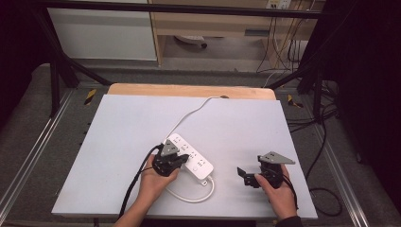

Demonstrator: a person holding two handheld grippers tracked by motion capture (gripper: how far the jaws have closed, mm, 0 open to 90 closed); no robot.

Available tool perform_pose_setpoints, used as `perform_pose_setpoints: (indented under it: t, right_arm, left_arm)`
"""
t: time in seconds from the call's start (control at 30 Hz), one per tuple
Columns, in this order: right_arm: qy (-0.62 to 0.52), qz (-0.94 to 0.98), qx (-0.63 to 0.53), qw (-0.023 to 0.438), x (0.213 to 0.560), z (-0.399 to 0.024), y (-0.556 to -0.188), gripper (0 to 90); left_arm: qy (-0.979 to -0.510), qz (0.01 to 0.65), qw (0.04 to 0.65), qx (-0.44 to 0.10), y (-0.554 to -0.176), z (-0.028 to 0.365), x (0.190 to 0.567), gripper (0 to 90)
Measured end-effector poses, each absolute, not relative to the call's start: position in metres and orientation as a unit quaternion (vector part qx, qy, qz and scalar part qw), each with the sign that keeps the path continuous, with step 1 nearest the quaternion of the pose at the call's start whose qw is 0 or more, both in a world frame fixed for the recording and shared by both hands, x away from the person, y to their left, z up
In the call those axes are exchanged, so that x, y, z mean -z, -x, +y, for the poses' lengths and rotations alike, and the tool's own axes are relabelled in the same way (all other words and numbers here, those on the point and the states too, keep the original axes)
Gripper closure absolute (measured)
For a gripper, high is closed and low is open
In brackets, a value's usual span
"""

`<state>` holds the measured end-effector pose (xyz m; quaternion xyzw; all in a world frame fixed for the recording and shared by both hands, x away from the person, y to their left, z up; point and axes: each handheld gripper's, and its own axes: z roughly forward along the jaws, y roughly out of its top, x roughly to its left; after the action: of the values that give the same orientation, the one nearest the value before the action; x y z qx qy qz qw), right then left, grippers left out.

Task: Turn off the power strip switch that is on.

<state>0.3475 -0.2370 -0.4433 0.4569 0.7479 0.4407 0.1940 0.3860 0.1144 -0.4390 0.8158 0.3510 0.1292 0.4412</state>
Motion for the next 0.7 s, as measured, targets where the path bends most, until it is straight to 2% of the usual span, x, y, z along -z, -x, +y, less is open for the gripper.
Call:
perform_pose_setpoints:
  t: [0.7]
  right_arm:
    - [-0.456, 0.748, -0.441, 0.195, 0.4428, -0.2374, -0.3476, 2.5]
  left_arm:
    - [-0.806, 0.36, 0.454, -0.124, -0.3875, 0.1172, 0.4385, 90.0]
